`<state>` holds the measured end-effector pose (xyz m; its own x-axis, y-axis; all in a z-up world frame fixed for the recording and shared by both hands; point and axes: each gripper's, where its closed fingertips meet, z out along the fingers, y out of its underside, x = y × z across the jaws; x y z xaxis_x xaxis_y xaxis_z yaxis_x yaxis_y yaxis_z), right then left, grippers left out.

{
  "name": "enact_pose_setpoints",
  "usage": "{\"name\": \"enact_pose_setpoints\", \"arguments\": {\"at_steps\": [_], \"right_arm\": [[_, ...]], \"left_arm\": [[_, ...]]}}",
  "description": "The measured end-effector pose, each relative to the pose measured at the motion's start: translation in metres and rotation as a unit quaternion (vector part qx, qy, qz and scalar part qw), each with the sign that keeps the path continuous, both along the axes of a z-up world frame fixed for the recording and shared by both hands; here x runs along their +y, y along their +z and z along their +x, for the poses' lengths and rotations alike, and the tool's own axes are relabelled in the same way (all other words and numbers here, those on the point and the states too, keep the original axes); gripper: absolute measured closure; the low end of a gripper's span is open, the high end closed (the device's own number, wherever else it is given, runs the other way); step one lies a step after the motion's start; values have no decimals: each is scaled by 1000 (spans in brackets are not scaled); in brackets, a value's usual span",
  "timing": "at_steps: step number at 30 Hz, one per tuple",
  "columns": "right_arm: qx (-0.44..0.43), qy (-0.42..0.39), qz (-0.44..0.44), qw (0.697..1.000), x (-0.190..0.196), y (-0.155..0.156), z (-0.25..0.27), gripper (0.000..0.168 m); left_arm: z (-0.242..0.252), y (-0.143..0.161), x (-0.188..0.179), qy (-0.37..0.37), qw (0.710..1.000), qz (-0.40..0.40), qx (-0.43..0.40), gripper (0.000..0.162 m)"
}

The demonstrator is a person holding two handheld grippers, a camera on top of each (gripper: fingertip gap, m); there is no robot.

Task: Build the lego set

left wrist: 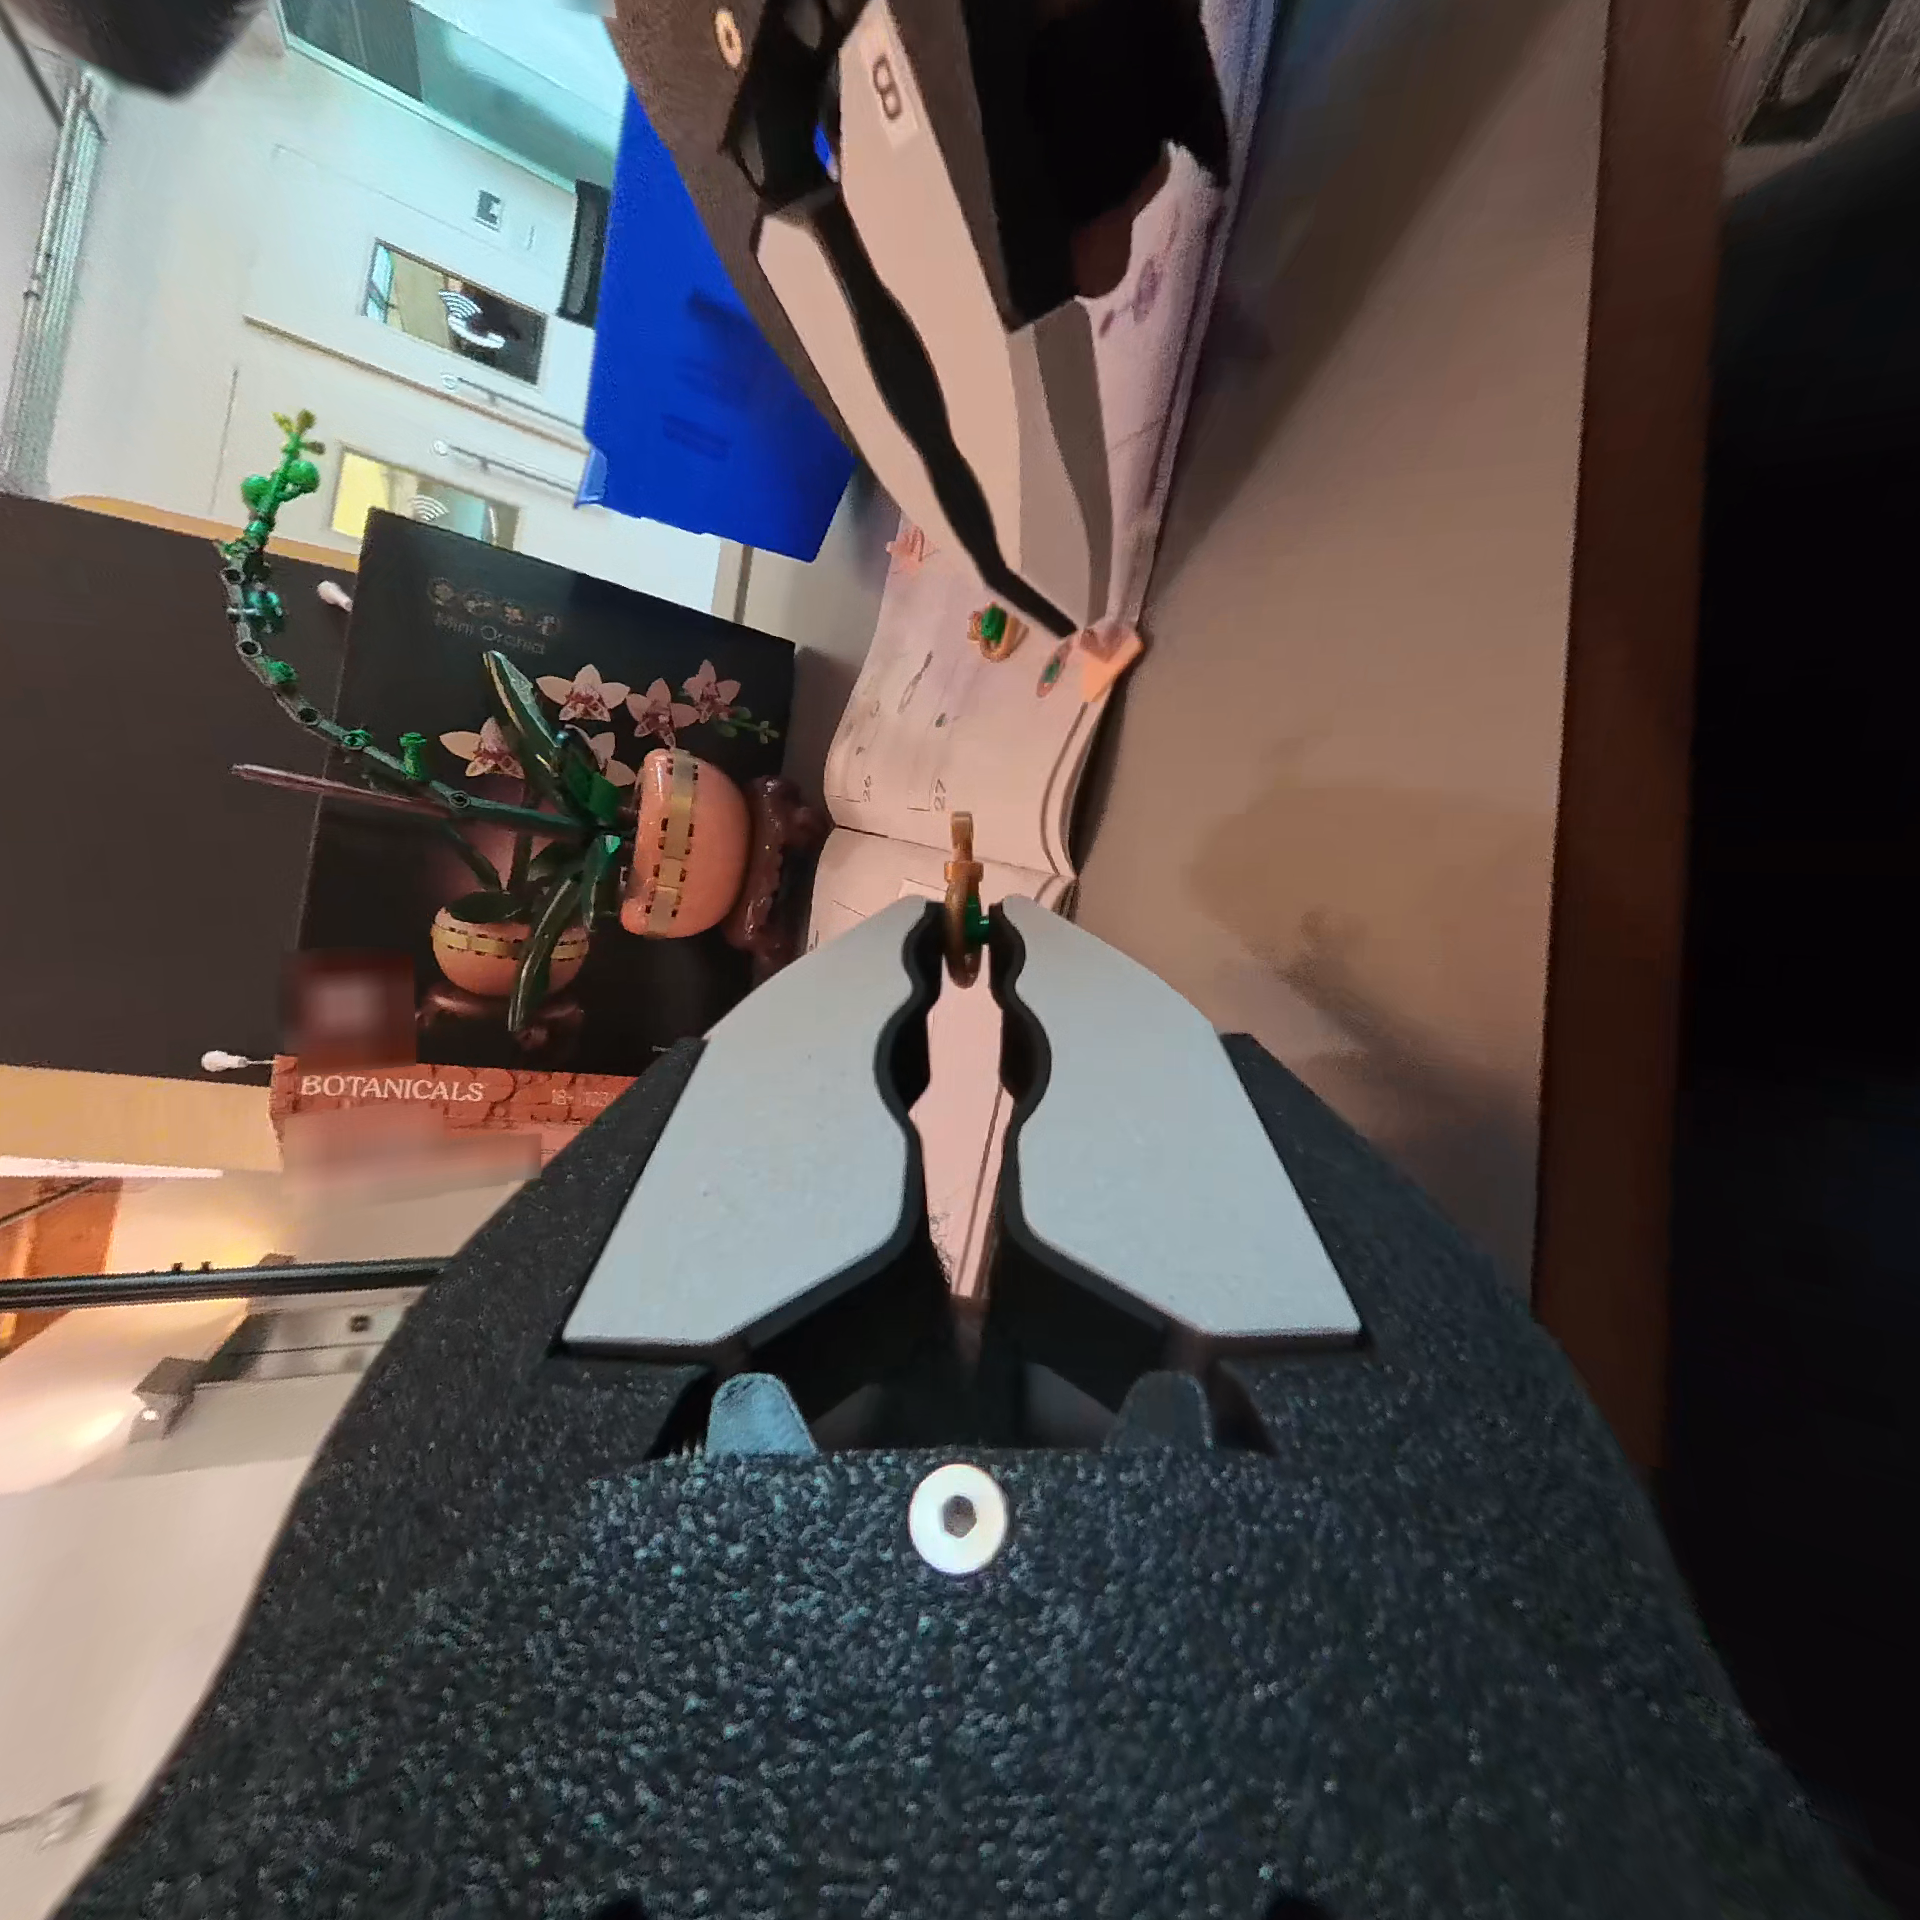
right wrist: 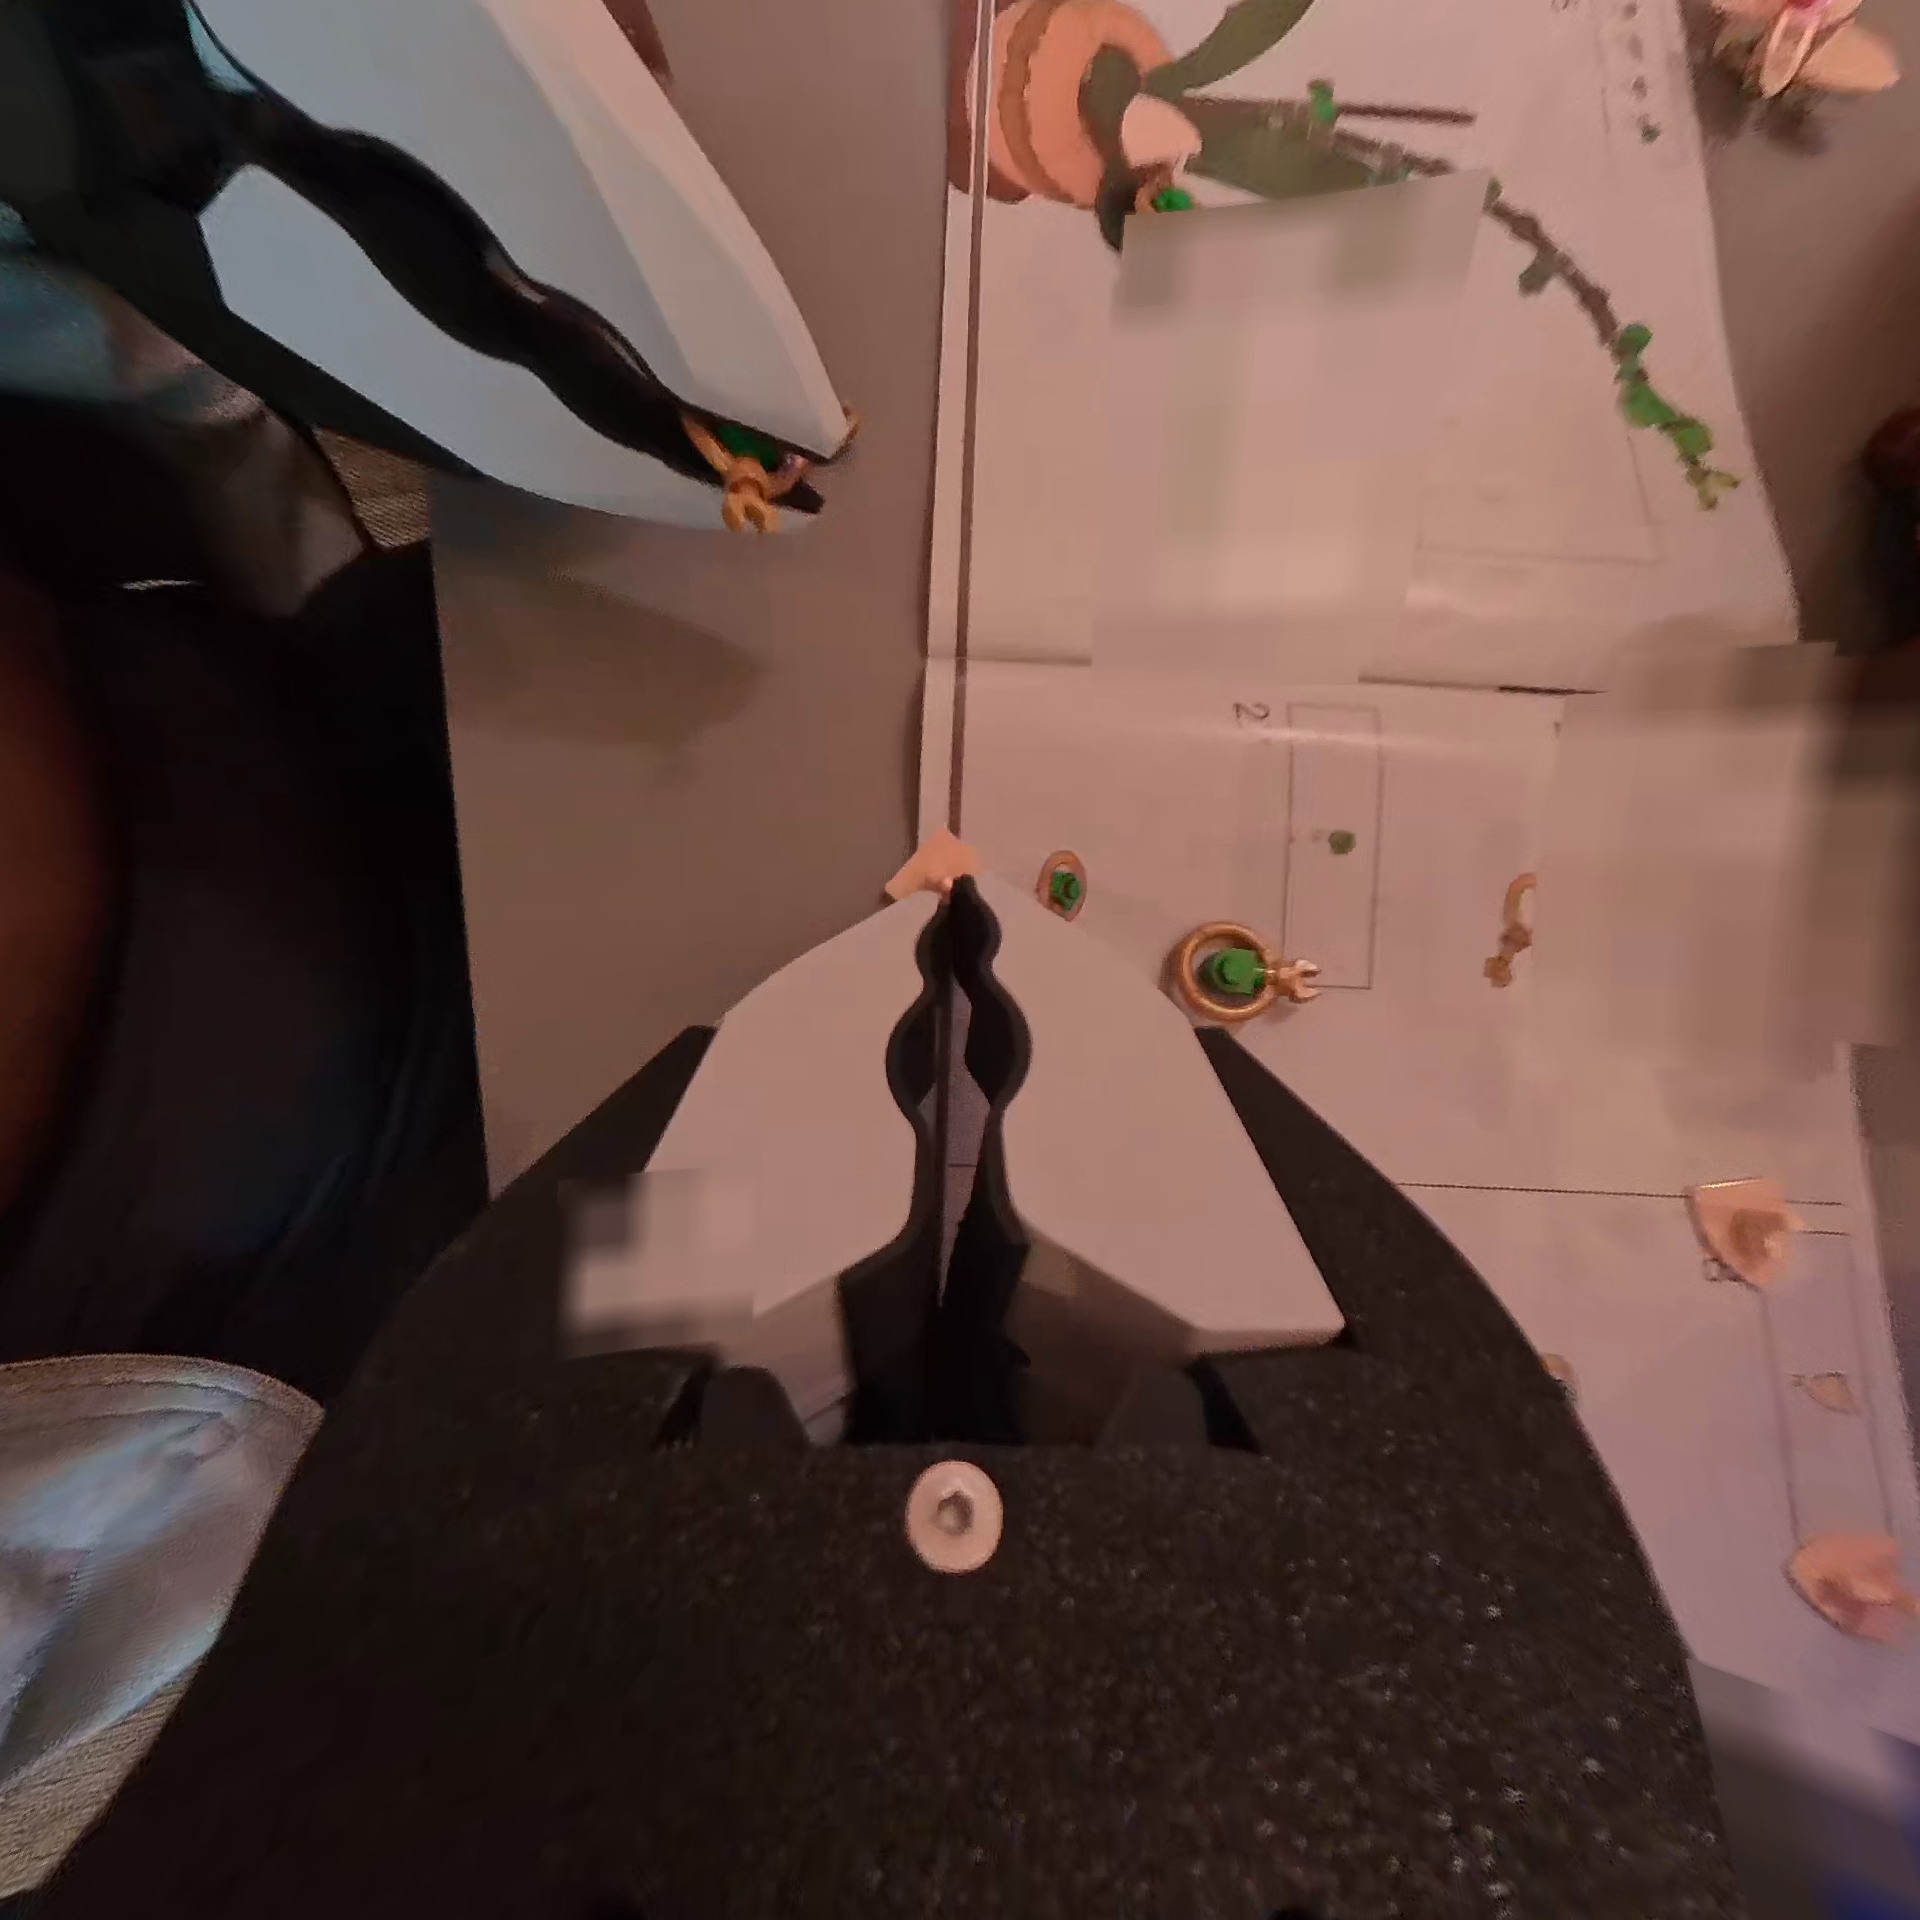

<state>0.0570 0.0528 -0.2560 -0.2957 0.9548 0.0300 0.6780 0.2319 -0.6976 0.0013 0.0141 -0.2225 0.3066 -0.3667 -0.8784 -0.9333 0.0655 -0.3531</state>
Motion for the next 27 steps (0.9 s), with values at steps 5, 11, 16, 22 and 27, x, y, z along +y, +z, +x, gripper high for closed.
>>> {"name": "enact_pose_setpoints", "arguments": {"at_steps": [5, 11, 16, 22, 27], "right_arm": [[-21, -16, 0, 1000, 3, -4, 5, 162], [0, 95, 53, 994, 1, 10, 3, 154], [-18, 187, 75, 979, -1, 2, -4, 158], [-12, 203, 68, 977, -2, -3, -9, 166], [-13, 171, 49, 984, -4, -3, -8, 167]], "left_arm": [[4, -3, 1, -1, 1000, -4, 13, 154], [3, -5, -2, -7, 1000, -5, 21, 155], [4, -3, -2, -9, 1000, -1, 25, 154], [2, -4, -3, -9, 1000, -1, 21, 155], [2, -4, -2, -10, 1000, -1, 20, 155]]}}
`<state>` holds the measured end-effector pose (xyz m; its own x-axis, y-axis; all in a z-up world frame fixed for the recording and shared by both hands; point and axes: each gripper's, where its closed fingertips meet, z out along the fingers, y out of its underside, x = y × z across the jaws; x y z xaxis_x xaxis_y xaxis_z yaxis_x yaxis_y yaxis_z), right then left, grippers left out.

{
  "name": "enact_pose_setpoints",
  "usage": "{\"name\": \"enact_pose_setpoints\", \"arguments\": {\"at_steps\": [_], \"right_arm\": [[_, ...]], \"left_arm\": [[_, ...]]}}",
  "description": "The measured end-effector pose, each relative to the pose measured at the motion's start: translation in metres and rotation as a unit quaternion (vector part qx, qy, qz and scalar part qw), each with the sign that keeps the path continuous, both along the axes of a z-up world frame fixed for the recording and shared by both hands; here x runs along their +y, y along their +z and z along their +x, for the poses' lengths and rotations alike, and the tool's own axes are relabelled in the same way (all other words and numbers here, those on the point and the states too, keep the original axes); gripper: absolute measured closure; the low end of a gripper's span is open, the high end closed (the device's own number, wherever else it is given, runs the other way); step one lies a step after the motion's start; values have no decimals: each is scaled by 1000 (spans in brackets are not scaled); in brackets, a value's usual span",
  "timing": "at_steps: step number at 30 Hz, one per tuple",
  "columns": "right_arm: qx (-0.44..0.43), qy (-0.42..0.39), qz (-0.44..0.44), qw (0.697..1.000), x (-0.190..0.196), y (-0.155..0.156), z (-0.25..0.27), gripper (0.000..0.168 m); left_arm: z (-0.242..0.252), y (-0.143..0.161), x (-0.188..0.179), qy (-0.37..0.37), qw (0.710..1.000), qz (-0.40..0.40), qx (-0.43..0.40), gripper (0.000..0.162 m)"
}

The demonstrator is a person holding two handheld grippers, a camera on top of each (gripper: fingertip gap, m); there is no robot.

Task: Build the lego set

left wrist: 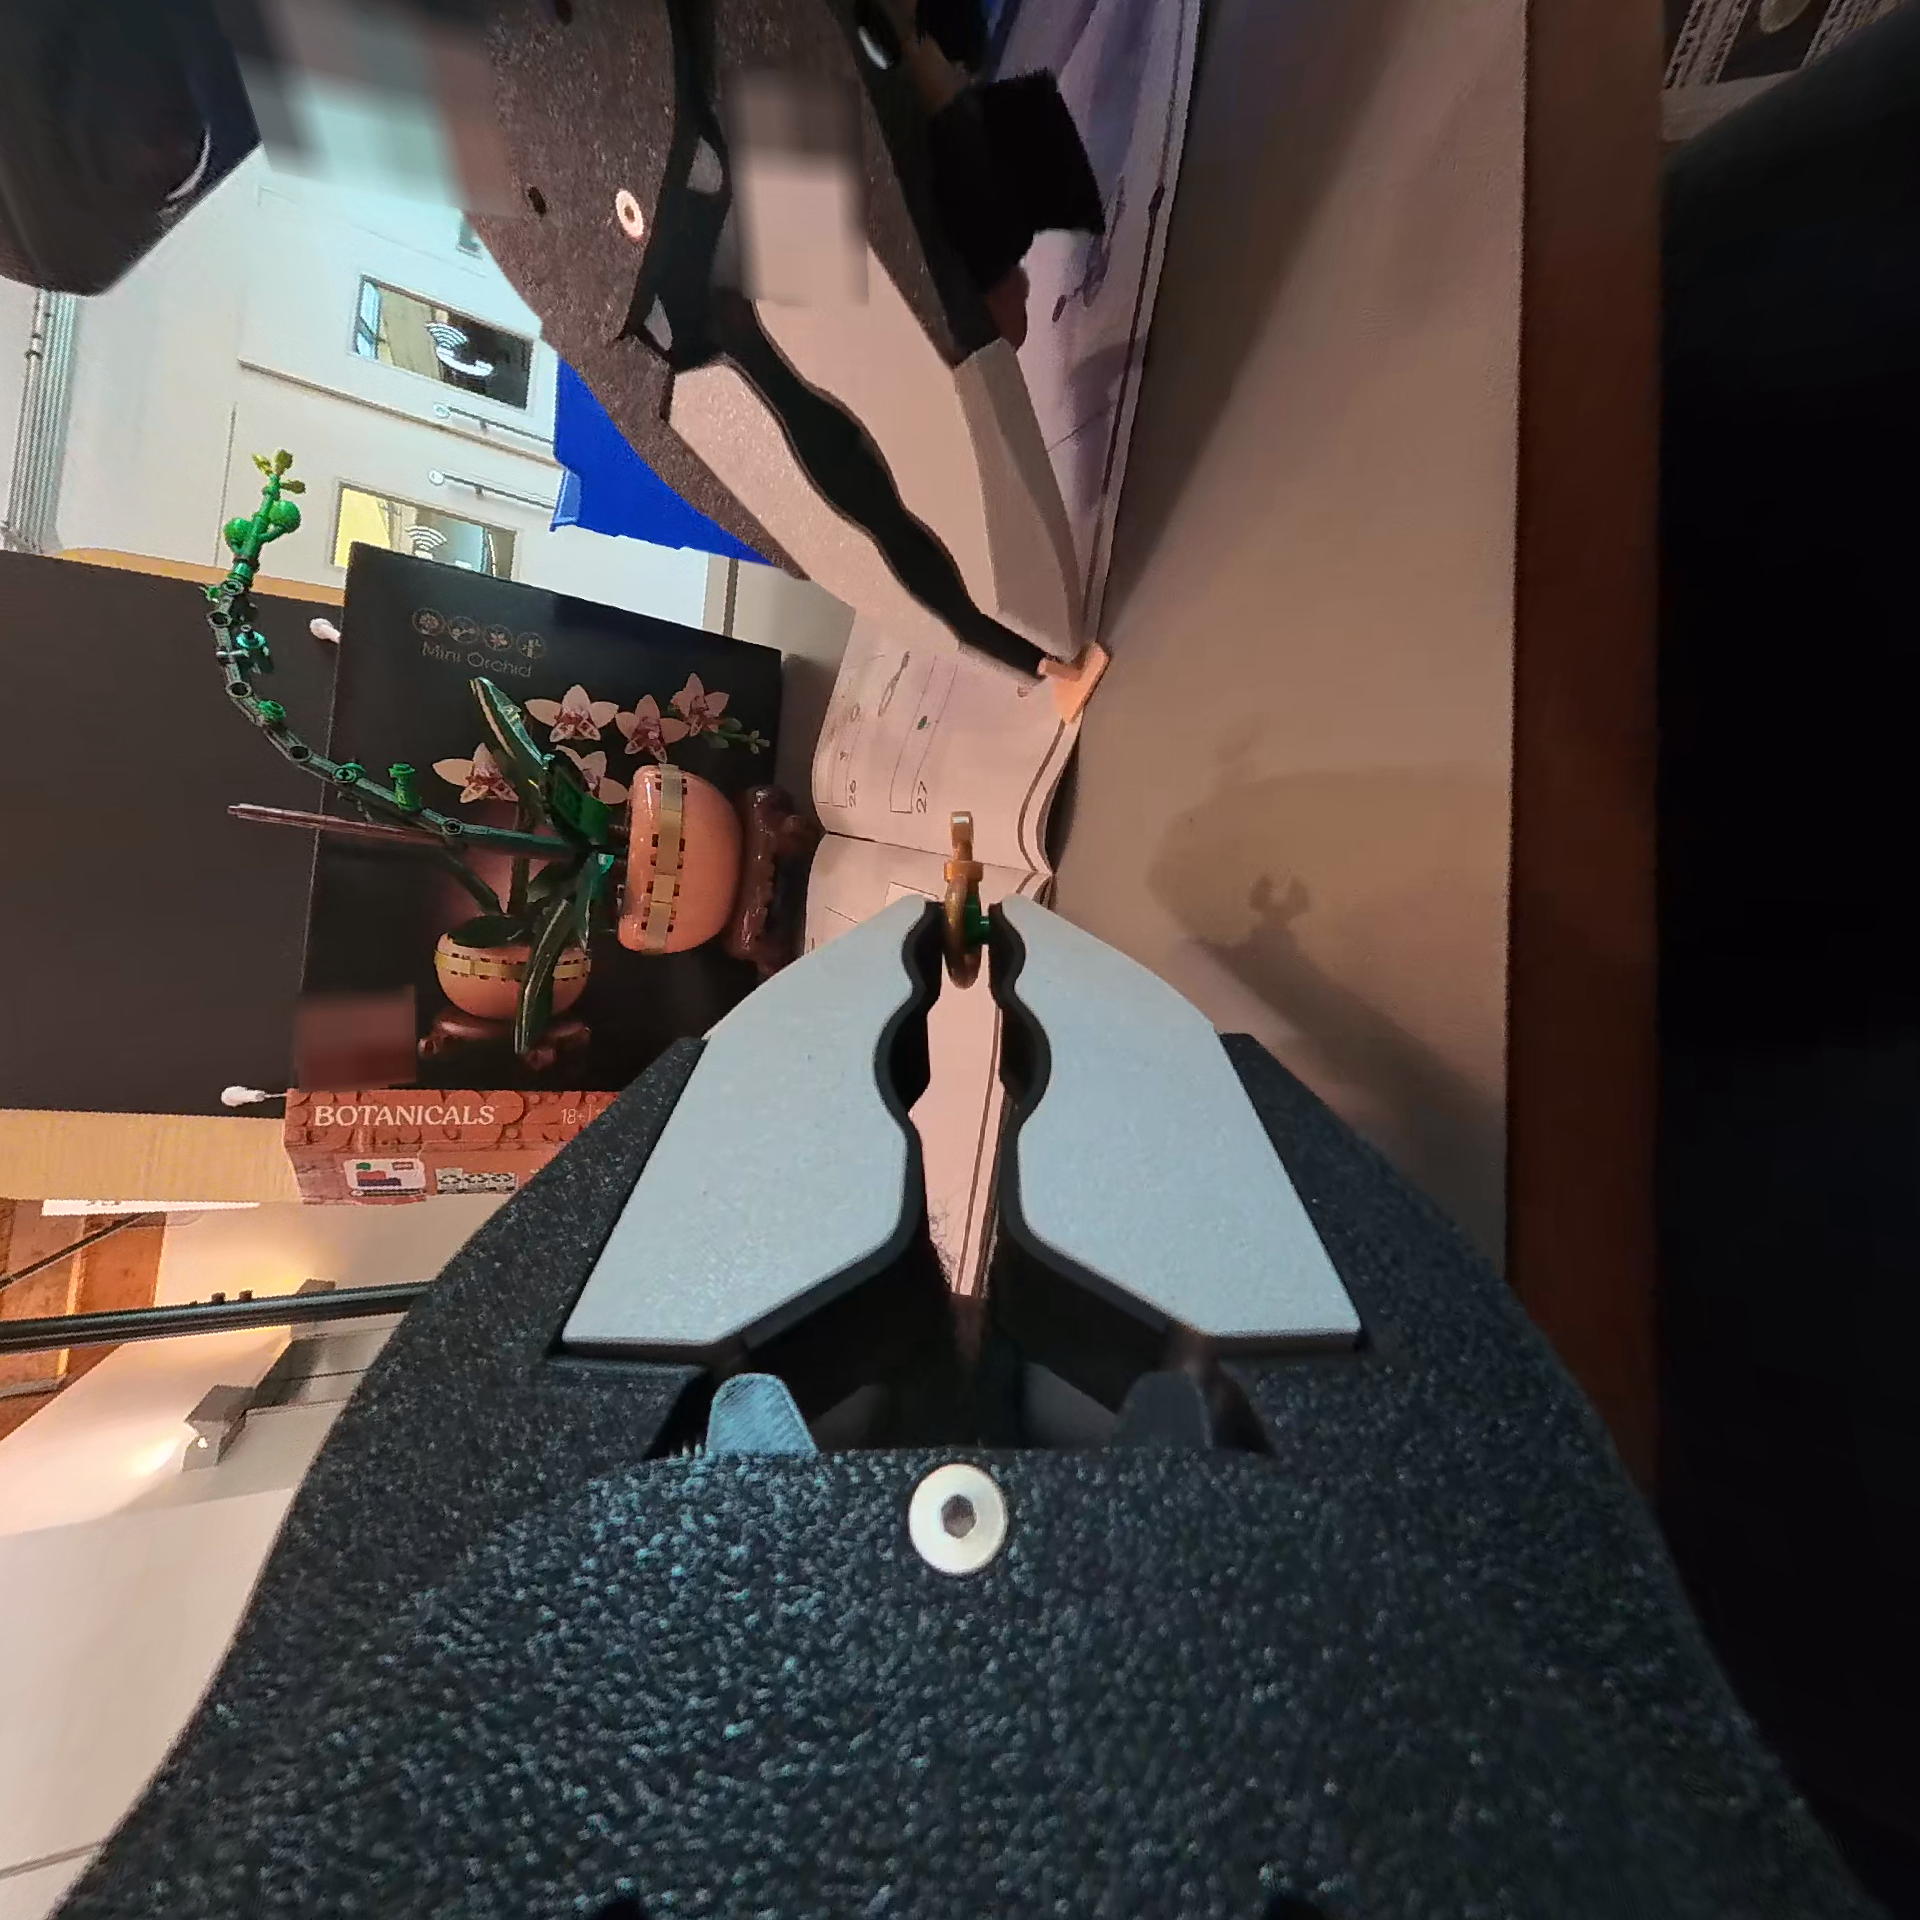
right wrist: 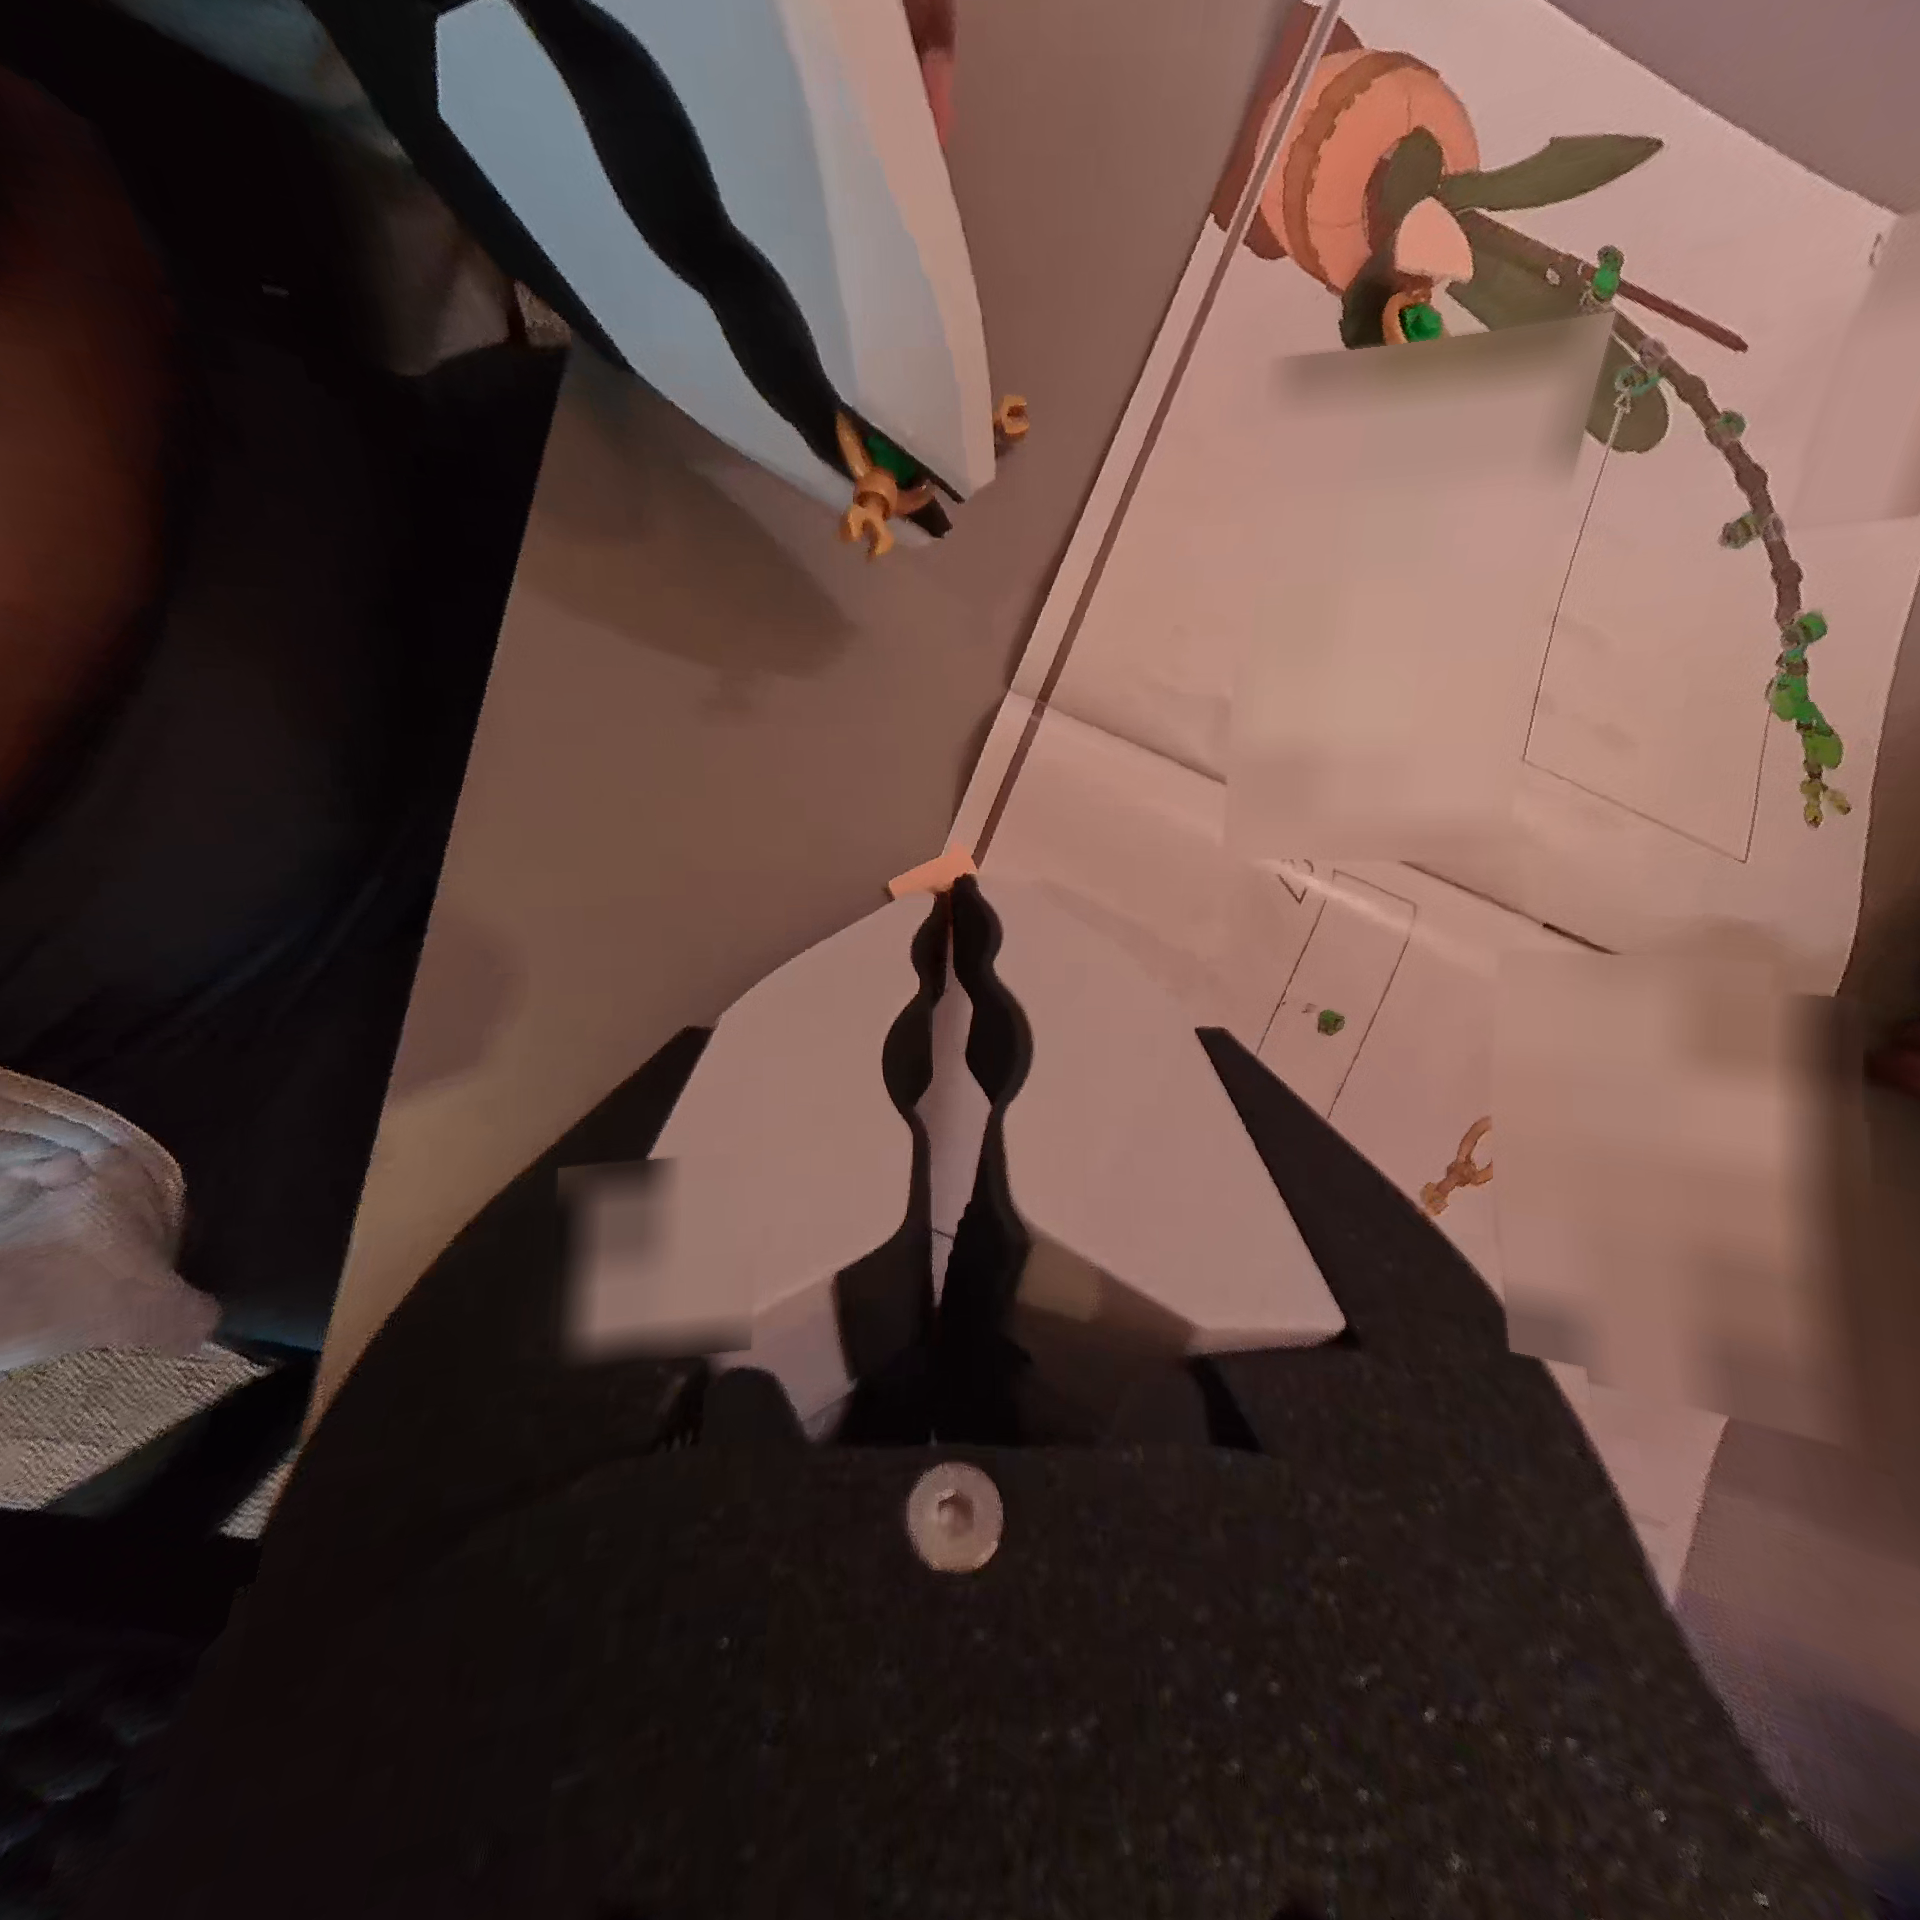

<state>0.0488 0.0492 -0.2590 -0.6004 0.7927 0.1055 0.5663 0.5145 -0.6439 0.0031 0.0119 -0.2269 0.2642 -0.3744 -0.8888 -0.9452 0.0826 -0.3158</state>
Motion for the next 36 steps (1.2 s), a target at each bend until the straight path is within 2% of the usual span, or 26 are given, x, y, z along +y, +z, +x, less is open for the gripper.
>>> {"name": "enact_pose_setpoints", "arguments": {"at_steps": [4, 8, 16, 20, 25, 36], "right_arm": [[-35, -86, -59, 994, -5, 3, 8, 168], [-32, -152, -97, 983, -12, 8, 19, 168], [18, -182, -107, 977, -33, 16, 17, 168], [39, -224, -128, 965, -38, 14, 7, 168], [48, -248, -164, 954, -38, 10, 4, 168], [58, -264, -214, 939, -37, 16, 5, 168]], "left_arm": [[0, 0, -1, 0, 1000, 3, 3, 154], [3, 0, -1, -7, 1000, 4, 3, 155], [17, -6, -1, -20, 1000, 2, 11, 154], [17, -6, 1, 9, 999, 16, 46, 154], [19, -4, 2, 12, 989, 61, 135, 154], [22, -5, 4, 6, 985, 51, 166, 154]]}}
